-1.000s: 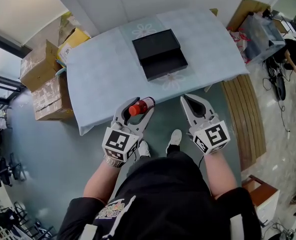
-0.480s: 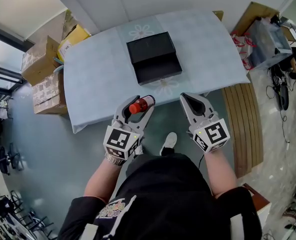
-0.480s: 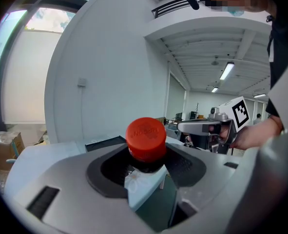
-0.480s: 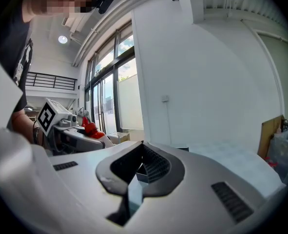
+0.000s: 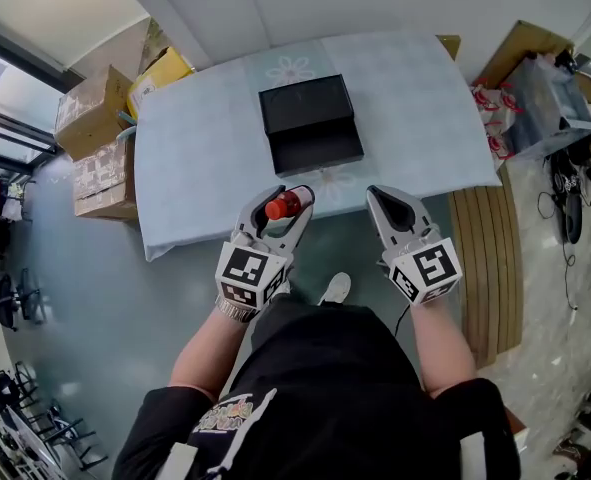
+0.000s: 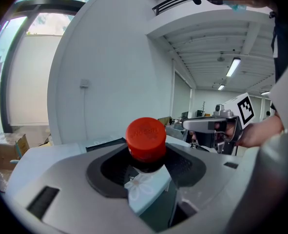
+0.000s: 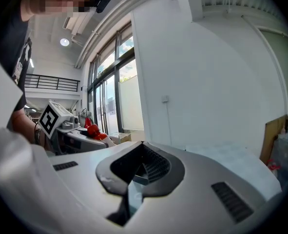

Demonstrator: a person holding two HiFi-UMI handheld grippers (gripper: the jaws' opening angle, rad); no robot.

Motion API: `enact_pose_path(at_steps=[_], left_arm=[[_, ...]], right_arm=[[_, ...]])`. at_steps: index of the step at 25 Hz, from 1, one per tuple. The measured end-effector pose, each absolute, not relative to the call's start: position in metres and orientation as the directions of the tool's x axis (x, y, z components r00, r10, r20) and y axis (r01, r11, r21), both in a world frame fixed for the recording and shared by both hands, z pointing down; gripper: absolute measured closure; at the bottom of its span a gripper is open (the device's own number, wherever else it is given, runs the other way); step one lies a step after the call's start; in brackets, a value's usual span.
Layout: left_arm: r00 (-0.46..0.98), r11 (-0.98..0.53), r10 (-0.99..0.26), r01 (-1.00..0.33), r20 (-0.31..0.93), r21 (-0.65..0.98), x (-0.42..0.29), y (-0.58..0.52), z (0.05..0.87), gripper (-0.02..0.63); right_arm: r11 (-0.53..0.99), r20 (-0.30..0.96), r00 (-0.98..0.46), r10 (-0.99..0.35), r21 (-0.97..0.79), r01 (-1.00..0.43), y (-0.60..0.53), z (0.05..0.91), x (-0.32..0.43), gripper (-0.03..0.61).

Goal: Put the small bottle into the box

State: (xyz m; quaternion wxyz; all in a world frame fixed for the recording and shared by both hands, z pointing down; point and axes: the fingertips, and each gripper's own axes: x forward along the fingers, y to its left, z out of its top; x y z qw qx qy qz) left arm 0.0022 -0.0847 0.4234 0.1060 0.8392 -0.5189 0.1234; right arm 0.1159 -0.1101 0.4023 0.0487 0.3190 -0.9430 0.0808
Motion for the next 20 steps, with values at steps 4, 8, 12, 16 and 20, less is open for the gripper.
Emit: enact_pose_path(at_steps=[4, 8, 12, 16, 20], left_arm=[[0.432, -0.440, -0.842, -0.896, 0.323, 0.052, 0.007, -0.097, 0.429, 0.392], [0.441, -0.450, -0.837, -0.892, 0.324, 0.050, 0.011, -0.109, 0.432, 0.393], [0.450, -0.459, -0.831, -0.887, 0.328, 0.054, 0.009, -0.124, 0.440, 0.393], [0.464, -0.471, -0.818, -0.879, 0.341, 0.066, 0.006, -0.143, 0.453, 0.393], [0.479, -0.488, -0.804, -0.870, 0.352, 0.069, 0.006, -0.168, 0.466, 0.393]], right_arm=[[0.773, 0.151, -0.782, -0.604, -0.128, -0.621, -0.120, 0.406, 0.125, 0.571], [0.762, 0.154, -0.773, -0.616, -0.130, -0.634, -0.129, 0.408, 0.130, 0.571], [0.752, 0.157, -0.763, -0.627, -0.131, -0.646, -0.139, 0.409, 0.128, 0.571], [0.740, 0.172, -0.750, -0.638, -0.132, -0.660, -0.153, 0.415, 0.126, 0.571], [0.721, 0.200, -0.733, -0.650, -0.144, -0.678, -0.174, 0.427, 0.127, 0.571]])
